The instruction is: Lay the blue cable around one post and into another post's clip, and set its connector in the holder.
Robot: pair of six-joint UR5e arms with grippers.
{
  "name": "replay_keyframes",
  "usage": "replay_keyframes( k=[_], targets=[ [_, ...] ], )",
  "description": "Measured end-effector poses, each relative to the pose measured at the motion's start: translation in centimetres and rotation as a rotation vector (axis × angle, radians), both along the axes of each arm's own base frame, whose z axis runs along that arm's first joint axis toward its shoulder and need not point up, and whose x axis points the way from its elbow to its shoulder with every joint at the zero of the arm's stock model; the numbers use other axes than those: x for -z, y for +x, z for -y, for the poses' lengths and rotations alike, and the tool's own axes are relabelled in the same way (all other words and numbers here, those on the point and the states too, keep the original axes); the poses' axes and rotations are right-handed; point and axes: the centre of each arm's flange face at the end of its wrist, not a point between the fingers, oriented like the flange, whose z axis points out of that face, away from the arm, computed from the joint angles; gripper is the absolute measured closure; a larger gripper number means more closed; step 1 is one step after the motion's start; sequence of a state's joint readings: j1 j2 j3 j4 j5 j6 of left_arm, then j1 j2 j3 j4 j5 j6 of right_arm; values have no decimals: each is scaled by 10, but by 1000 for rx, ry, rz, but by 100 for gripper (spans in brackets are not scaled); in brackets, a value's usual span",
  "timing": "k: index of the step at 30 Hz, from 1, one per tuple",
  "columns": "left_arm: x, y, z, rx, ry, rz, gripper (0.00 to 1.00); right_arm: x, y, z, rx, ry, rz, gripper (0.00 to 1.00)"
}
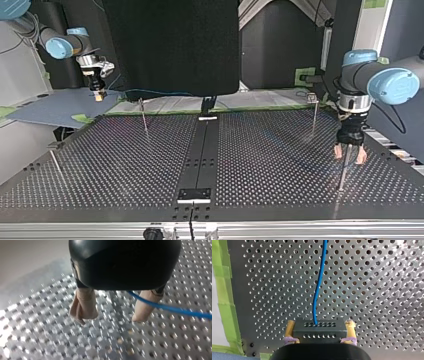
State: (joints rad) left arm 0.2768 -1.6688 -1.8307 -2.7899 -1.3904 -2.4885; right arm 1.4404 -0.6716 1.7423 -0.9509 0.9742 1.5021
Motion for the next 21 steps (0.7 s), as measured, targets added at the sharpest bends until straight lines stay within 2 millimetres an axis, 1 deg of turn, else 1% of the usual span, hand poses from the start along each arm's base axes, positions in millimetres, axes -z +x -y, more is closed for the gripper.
replay_keyframes(
  k=[3,6,15,21],
  targets=[
    [-10,-4,1,-1,-13,39,0,0,0,0,0,0,0,100],
    [-15,-5,1,-3,-32,65,0,0,0,0,-1,0,0,100],
    [-12,-10,-1,-33,-108,74,0,0,2,0,-5,0,0,100],
    [-22,-14,-1,-53,-107,93,0,0,3,-1,-5,0,0,100]
  ],
)
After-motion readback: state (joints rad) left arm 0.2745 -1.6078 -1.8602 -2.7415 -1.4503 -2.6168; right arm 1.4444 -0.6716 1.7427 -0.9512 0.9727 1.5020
